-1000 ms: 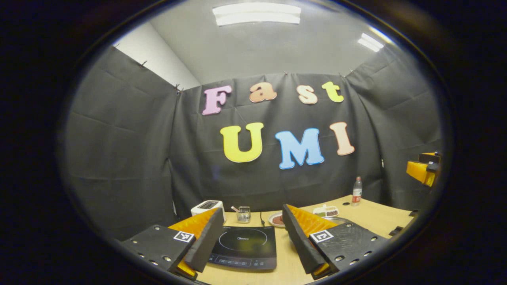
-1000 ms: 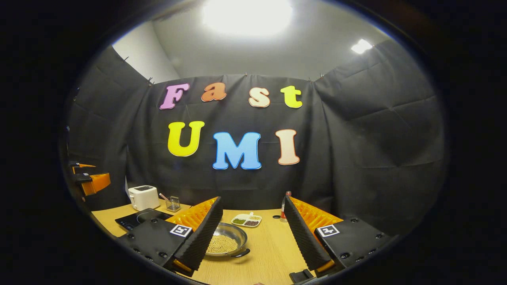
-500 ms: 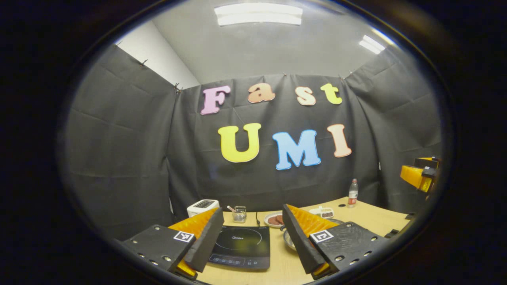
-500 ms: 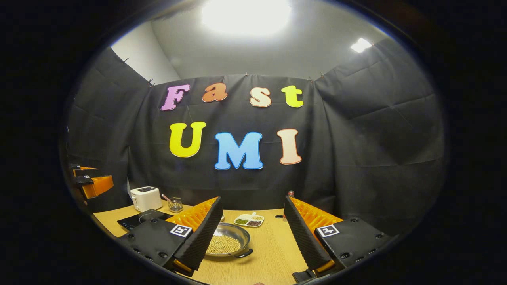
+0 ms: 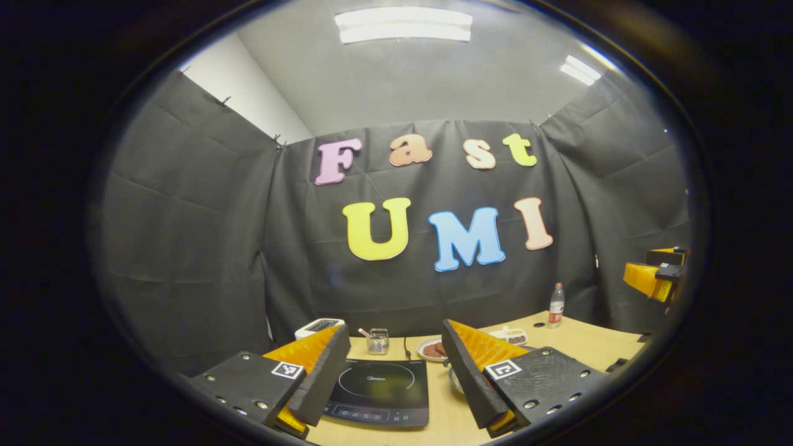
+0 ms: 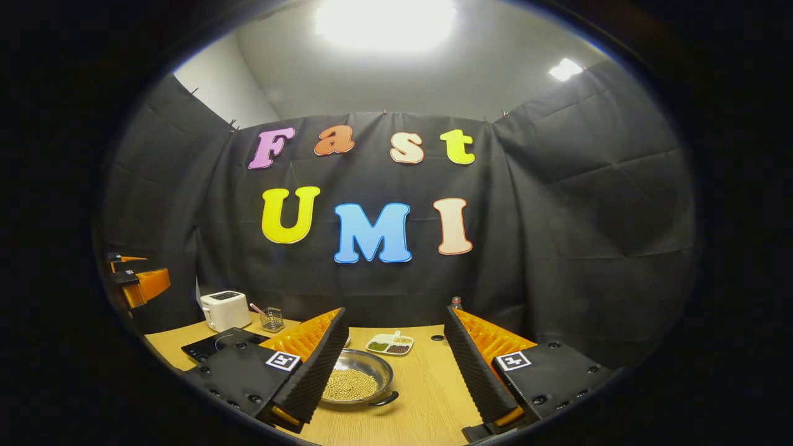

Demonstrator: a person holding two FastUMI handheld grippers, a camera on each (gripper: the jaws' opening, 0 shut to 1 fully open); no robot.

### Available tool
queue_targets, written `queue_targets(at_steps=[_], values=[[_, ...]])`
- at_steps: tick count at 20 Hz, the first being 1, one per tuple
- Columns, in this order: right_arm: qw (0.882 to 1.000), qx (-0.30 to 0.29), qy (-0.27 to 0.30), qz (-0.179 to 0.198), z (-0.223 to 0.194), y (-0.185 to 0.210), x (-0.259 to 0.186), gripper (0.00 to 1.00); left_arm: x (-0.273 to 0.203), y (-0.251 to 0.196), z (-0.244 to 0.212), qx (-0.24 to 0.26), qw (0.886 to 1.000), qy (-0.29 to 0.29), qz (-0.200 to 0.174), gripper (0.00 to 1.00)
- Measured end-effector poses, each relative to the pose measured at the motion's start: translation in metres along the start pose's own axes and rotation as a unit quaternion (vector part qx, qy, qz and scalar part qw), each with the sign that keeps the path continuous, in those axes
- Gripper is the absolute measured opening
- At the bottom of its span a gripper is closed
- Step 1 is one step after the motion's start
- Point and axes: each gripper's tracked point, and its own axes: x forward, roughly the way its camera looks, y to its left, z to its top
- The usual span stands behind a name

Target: First push the handle of the pot to place it horizontally, then grasp the pot with both hands and set it on the induction cooktop.

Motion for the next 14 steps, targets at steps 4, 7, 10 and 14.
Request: queue_targets(at_steps=[4, 7, 10, 14], values=[[1.0, -0.003, 0.001, -0.006, 0.003, 0.004, 0.005, 0.81, 0.006, 0.011, -0.002, 0.002, 1.0, -0.002, 0.004, 0.9], [1.0, -0.007, -0.004, -0.006, 0.007, 0.011, 0.005, 0.68, 0.009, 0.018, -0.001, -0.001, 1.0, -0.003, 0.0, 0.9], [1.0, -0.018, -0.001, -0.002, 0.007, 0.02, 0.003, 0.47, 0.009, 0.028, 0.001, 0.001, 1.0, -0.008, -0.001, 0.9], [0.999, -0.037, 0.008, -0.011, 0.002, 0.027, 0.003, 0.29, 0.01, 0.036, 0.0, -0.003, 1.0, -0.014, -0.005, 0.89]])
